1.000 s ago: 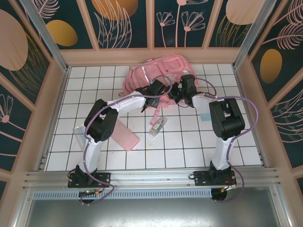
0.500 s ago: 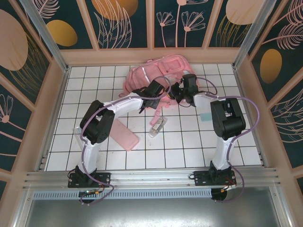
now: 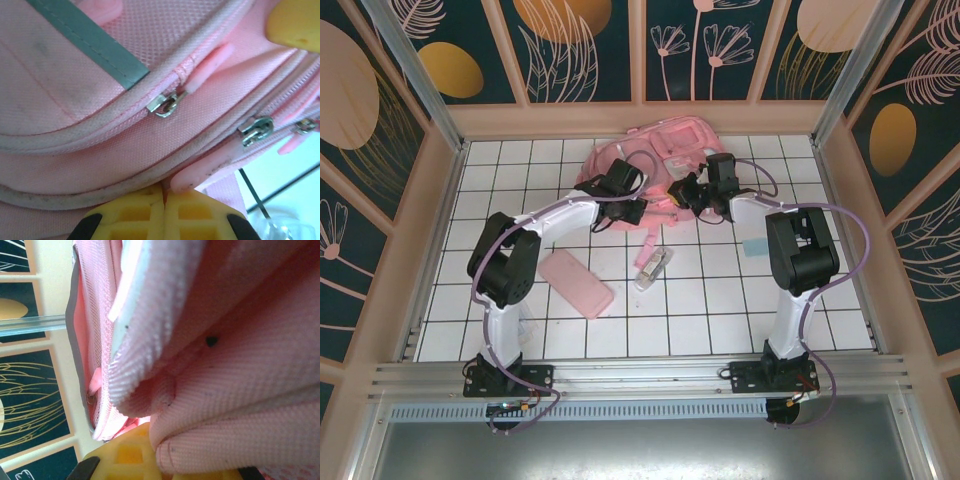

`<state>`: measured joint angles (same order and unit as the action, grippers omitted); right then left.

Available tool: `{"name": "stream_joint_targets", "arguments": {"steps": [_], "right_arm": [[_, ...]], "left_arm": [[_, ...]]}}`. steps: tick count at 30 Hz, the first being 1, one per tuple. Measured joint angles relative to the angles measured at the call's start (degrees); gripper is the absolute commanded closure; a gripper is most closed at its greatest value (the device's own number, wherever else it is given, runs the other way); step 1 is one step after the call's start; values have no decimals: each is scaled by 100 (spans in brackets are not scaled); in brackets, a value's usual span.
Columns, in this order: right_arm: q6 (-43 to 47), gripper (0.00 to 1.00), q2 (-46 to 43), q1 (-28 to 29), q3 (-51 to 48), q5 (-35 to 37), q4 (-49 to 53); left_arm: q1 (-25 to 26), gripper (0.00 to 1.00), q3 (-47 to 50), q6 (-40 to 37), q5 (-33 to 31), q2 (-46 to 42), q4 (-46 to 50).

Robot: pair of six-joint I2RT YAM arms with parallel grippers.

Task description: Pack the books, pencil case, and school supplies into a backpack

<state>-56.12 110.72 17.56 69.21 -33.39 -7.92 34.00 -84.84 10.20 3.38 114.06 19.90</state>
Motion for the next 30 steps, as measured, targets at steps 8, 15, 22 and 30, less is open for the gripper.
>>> {"name": "stream_joint_targets", "arguments": {"steps": [8, 15, 22, 30], "right_arm": [[293, 100, 4, -31, 350, -103, 568], [387, 100, 175, -205, 636, -339, 1093], [210, 100, 208, -227, 850, -424, 1375], [-723, 100, 181, -210, 704, -424, 957]], "left_arm": [[-173, 58, 39, -232, 671, -57, 175], [-190, 50, -76, -367, 208, -308, 662], [149, 47, -461, -564, -457, -540, 713], [426, 46, -776, 682, -431, -457, 509]]}}
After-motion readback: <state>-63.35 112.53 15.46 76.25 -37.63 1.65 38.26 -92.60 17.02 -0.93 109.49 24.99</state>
